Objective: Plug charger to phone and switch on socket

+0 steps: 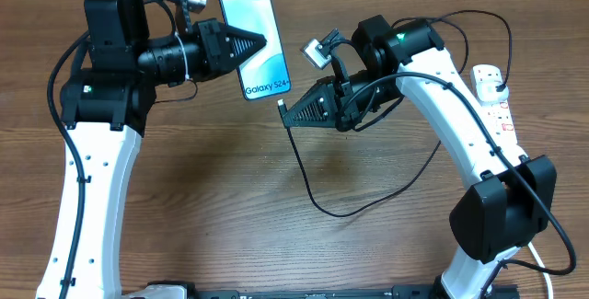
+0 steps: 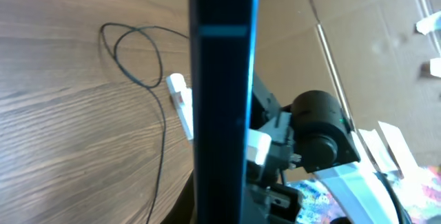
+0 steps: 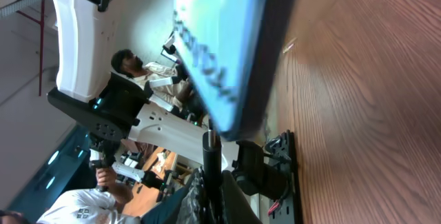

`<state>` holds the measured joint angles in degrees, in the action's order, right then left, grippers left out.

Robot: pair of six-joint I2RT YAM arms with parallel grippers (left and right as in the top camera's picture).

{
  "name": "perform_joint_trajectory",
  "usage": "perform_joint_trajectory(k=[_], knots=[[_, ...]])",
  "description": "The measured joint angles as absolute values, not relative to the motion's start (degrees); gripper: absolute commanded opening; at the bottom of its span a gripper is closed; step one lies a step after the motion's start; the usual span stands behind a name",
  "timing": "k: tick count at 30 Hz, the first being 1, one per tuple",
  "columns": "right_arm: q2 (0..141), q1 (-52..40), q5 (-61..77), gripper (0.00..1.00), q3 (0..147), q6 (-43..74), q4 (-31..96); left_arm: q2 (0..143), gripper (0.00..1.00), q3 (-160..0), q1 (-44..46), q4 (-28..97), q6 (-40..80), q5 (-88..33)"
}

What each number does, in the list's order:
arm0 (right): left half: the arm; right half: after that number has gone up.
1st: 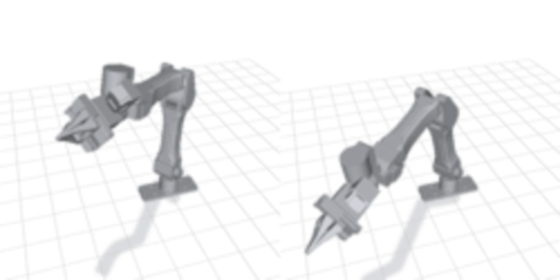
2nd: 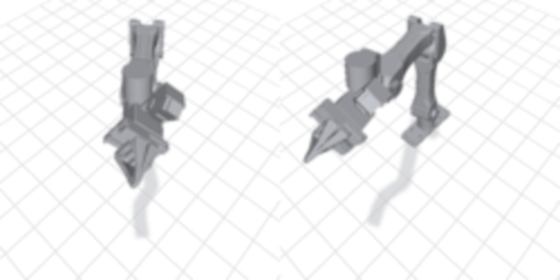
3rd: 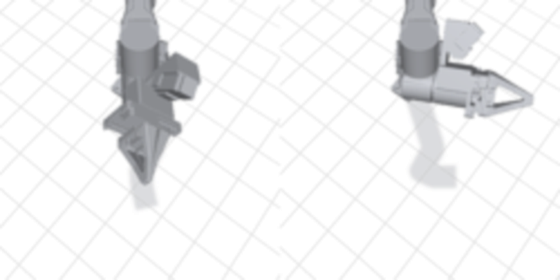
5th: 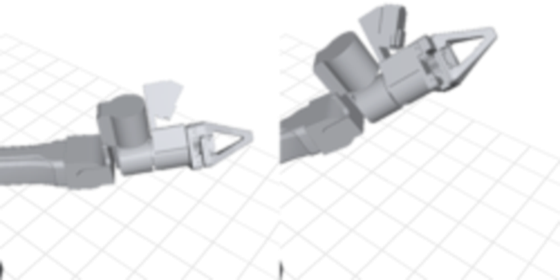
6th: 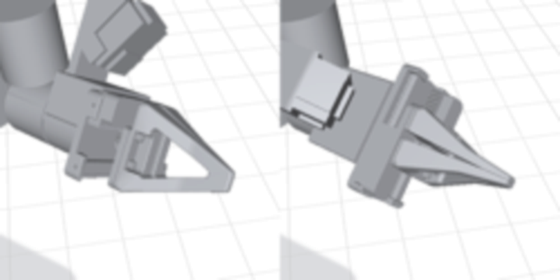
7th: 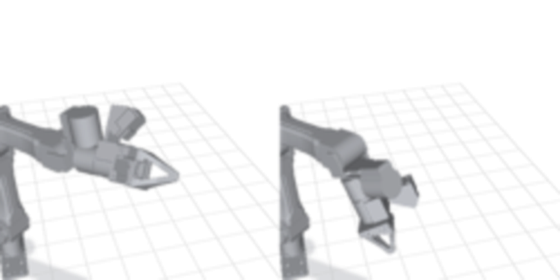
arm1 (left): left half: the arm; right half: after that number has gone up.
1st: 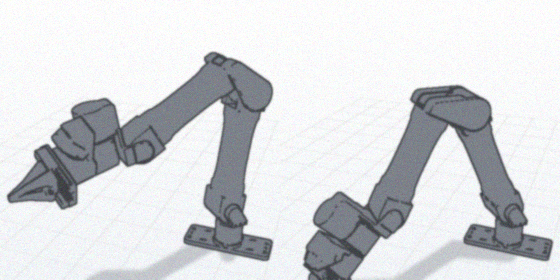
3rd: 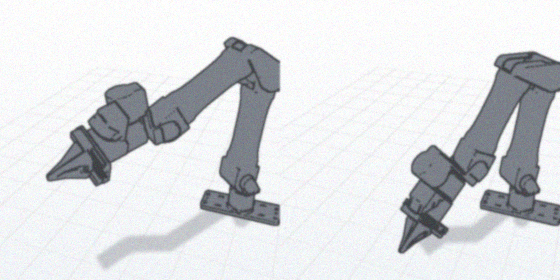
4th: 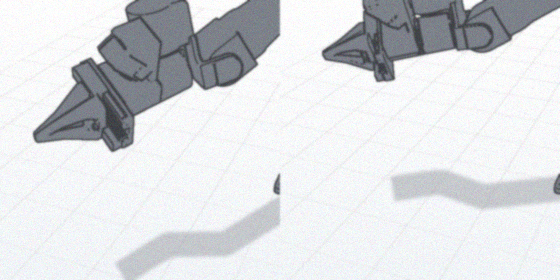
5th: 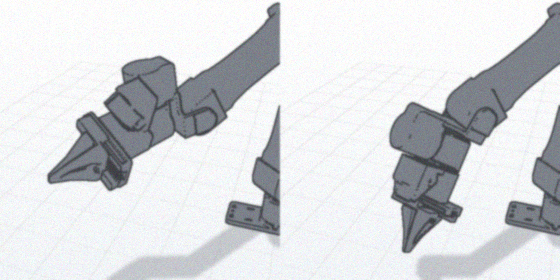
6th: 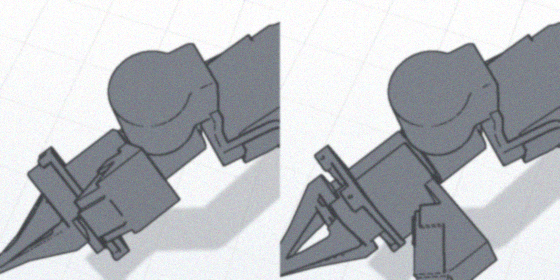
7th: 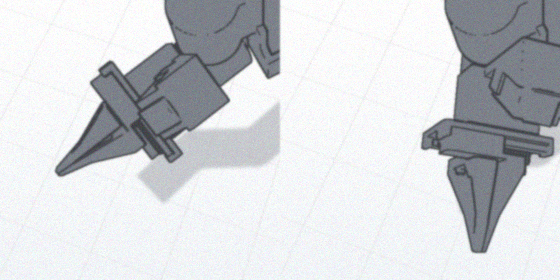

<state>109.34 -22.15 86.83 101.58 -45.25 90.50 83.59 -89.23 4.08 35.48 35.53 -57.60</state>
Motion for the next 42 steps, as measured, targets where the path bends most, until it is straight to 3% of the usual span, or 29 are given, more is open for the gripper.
perform_joint_trajectory(k=[42], knots=[[109.34, -21.91, 87.05, 0.04, 104.18, -44.95, 92.03, 88.31, 0.04, -89.21, 5.28, 28.67, 37.56, -67.11]])
